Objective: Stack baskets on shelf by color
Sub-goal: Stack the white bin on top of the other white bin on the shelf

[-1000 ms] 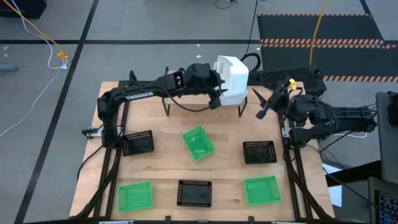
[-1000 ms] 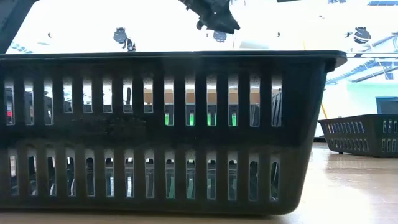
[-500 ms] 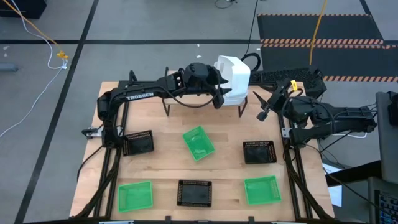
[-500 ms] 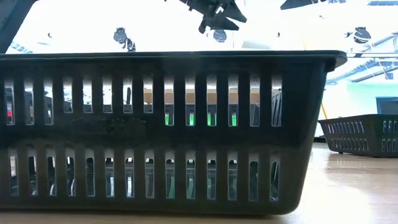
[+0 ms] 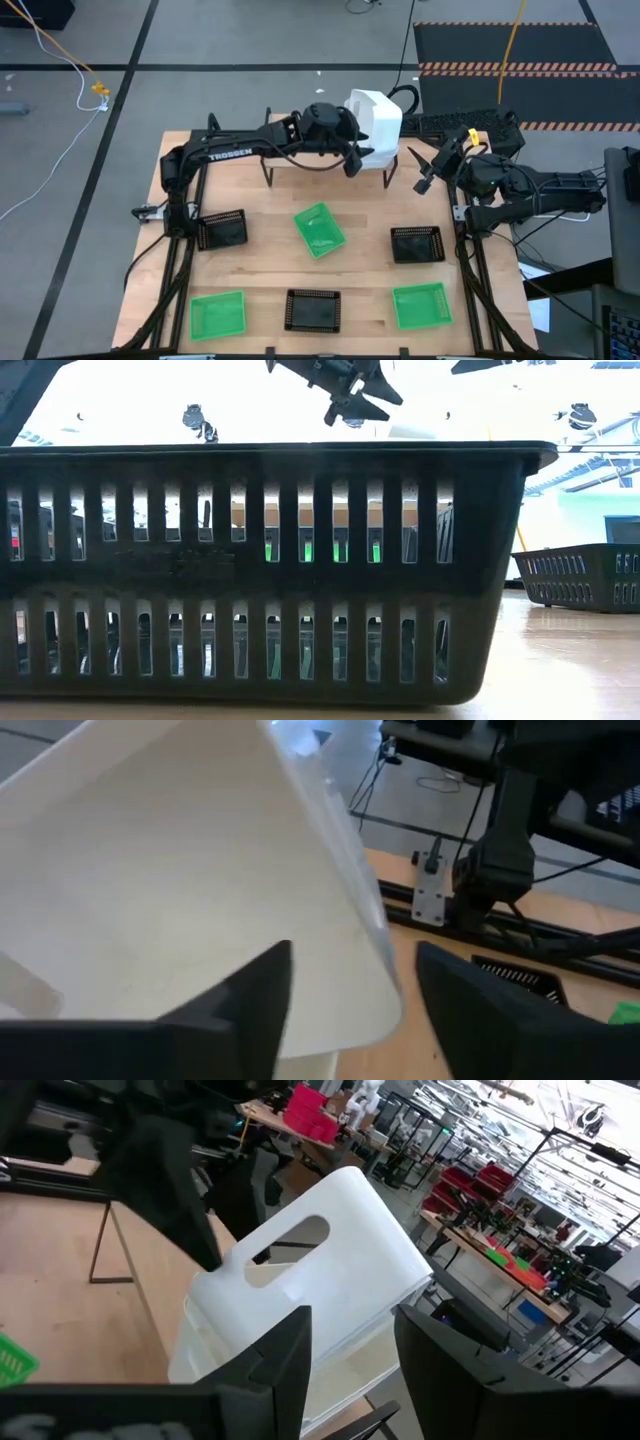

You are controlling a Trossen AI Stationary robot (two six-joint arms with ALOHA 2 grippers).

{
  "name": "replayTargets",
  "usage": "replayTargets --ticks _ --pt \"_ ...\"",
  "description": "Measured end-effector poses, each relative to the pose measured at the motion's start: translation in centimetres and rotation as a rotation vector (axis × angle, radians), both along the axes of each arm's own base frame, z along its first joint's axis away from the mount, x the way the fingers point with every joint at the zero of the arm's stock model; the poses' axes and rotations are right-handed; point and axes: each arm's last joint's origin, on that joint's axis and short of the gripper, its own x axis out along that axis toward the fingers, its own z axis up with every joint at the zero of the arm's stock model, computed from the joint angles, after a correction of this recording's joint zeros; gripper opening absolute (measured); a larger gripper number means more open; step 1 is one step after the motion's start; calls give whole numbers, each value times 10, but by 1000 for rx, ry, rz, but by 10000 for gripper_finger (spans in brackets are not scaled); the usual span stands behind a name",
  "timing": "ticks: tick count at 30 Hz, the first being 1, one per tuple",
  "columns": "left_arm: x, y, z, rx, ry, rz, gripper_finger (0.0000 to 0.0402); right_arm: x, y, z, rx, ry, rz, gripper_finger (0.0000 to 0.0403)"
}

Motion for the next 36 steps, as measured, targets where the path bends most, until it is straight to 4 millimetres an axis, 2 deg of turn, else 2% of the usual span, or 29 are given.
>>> replayTargets --ticks 6,11,20,31,36 --pt "-1 3 0 -10 -5 12 75 0 0 0 -7 7 2 141" --pt "-1 6 2 -1 -26 16 13 0 0 0 -9 9 2 141" --pt "-2 6 8 150 6 -39 4 0 0 0 -19 17 4 141" --pt "-30 4 66 504 207 -157 3 -1 0 -1 -20 26 4 141" --pt "-35 4 72 497 220 -159 4 0 0 -1 -19 26 4 141"
